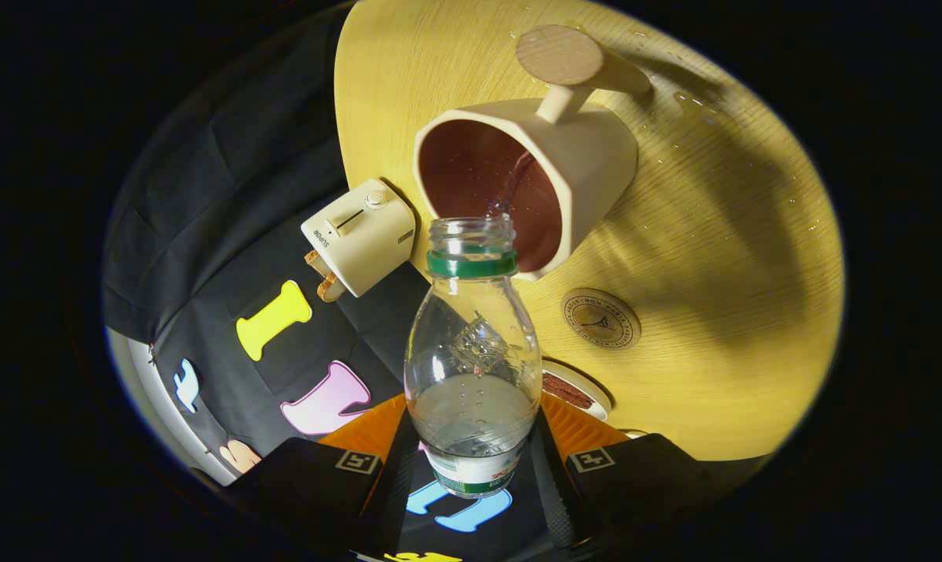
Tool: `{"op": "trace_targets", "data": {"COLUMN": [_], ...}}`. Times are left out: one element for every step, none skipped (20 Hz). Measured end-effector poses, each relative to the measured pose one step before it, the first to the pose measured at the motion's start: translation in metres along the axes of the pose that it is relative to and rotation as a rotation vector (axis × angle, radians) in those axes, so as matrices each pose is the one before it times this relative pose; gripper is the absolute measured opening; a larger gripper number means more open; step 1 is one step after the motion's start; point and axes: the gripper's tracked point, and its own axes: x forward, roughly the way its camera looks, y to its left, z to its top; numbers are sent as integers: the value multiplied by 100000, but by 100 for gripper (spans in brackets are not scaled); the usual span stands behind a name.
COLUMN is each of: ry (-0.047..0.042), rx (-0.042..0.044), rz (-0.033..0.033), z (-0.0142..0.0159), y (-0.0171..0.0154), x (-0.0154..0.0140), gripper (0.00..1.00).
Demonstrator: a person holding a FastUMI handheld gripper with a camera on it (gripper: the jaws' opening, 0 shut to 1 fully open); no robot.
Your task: Take the bottle from table, then pour the juice into the cup, finally place the bottle on the coaster
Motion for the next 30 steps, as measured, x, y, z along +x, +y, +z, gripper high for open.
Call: {"op": "trace_targets", "data": {"ry": [-119, -191, -394, -349, -124, -365, -571, -224, -33, 255, 143, 19, 135, 48, 58, 56, -75, -60, -199, -405, -168, 86, 177, 105, 107, 16, -194, -1459, -872, -8], "rx": [1408, 1457, 1473, 1251, 1047, 1568, 1611, 839, 222, 452, 868, 599, 295, 49, -54, -178, -234, -140, 64, 460, 357, -289, -310, -290, -310, -316, -253, -1014, -1507, -1147], "rz": [-153, -211, 177, 251, -14, 407, 797, 498, -21, -231, 101, 137, -123, -28, 60, 9, 125, -220, -188, 332, 301, -167, -176, 77, -20, -19, 417, 155, 171, -44], "z": [-31, -78, 68, -21, -16, 63, 33, 8, -39, -102, -44, -68, -57, 19, 21, -20, 32, 15, 91, 48, 34, -29, -6, -18, -47, 8, 79, 271, 225, -101], "y": [22, 72, 91, 126, 94, 138, 248, 187, 35, -21, 59, 98, 29, 41, 43, 72, -5, 4, -82, 75, 33, -32, -98, -2, -46, -39, 100, 10, -104, -45], "x": [-57, -40, -103, -77, -131, -33, -73, -132, -74, 49, 64, -23, -30, -32, -3, -123, -10, -73, 41, -121, -15, 3, 11, -20, -39, -52, -104, -45, -65, -243], "gripper": [73, 73, 73, 73, 73, 73, 73, 73, 73, 73, 73, 73, 73, 73, 73, 73, 73, 73, 73, 73, 73, 73, 73, 73, 73, 73, 73, 73, 73, 73]}}
